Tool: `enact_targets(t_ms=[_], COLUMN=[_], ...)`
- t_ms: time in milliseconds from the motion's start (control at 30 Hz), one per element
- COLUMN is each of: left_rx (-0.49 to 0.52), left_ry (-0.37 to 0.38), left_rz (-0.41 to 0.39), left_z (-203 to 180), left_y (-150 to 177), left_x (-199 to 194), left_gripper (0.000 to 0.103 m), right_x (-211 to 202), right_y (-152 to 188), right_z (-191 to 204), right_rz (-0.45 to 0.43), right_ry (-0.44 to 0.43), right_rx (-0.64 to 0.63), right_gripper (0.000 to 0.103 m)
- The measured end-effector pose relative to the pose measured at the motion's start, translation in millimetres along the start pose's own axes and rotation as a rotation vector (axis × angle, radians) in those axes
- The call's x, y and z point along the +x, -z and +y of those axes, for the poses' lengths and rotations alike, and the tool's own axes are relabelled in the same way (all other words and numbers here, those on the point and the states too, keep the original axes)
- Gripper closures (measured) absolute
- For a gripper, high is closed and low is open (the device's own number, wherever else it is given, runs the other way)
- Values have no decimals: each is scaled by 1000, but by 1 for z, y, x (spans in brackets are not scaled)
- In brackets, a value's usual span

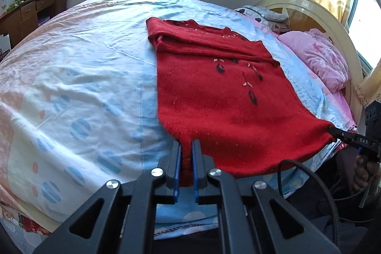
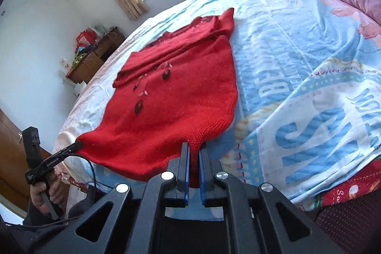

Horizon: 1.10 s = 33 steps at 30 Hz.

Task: Fold small clothes
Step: 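Lift the hem with both tools and fold it up onto the collar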

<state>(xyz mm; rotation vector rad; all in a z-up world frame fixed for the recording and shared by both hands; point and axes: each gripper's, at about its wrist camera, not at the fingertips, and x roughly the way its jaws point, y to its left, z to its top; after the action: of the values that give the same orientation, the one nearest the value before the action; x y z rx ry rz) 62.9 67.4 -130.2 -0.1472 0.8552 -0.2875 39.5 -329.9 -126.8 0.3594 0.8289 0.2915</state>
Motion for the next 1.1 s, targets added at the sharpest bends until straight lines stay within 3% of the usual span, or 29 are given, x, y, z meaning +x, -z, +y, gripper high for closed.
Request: enact_targets(t_ms=[167,567,1100], left_rx=[-29,-33,-50], left_ry=[35,33,34], left_rz=[-23,-180,-283], left_z=[3,1,4], left_y=[-19,-73,-148], left_x=[-3,-17,-5], left_gripper=[94,95,95], right_x=[-15,-35,-20], right_y=[-15,-74,-157], right_z=[16,40,51], right_rz=[-84,-236,-322], right_ry=[7,-1,36], right_rx=[-44,-75,-112], right_gripper=[98,98,98])
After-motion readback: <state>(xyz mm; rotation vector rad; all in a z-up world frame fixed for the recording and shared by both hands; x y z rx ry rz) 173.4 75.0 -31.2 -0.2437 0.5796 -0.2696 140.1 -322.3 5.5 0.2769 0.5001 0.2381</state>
